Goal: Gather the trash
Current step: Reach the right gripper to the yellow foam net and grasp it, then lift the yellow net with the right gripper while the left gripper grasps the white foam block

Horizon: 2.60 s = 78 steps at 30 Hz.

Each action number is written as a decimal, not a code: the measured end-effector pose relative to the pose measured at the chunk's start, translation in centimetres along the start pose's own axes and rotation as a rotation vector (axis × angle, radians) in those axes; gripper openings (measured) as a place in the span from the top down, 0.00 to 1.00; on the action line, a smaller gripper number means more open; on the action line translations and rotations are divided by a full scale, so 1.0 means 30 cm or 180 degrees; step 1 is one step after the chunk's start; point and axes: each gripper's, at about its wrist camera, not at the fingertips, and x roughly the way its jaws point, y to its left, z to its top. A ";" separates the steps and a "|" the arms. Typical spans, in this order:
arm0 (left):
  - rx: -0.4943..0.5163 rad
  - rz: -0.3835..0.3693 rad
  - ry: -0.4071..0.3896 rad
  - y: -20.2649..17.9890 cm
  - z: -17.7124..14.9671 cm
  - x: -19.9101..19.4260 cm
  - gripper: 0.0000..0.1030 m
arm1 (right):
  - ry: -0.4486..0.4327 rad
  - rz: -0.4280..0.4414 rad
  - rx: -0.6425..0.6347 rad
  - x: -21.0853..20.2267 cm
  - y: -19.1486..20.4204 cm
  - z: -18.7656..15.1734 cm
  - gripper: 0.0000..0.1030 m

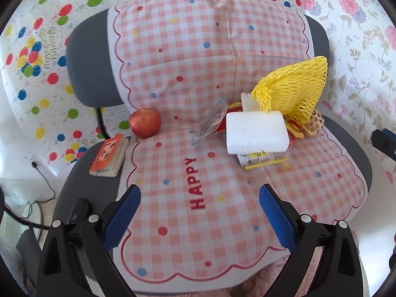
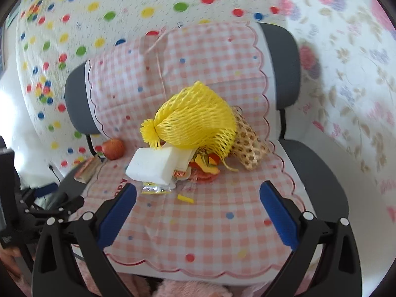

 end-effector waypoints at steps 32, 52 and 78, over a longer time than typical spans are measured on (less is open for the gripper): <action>0.0125 -0.0043 0.0035 0.015 0.120 0.181 0.11 | -0.0201 0.0104 -0.0955 0.198 -0.020 0.149 0.88; -0.0053 -0.0339 -0.0095 -0.291 0.058 0.196 0.21 | -0.0425 -0.0813 0.0503 -0.131 -0.225 -0.232 0.89; 0.0147 -0.0256 -0.0523 -0.287 0.073 0.129 0.76 | -0.0403 -0.0541 0.0568 -0.131 -0.269 -0.249 0.89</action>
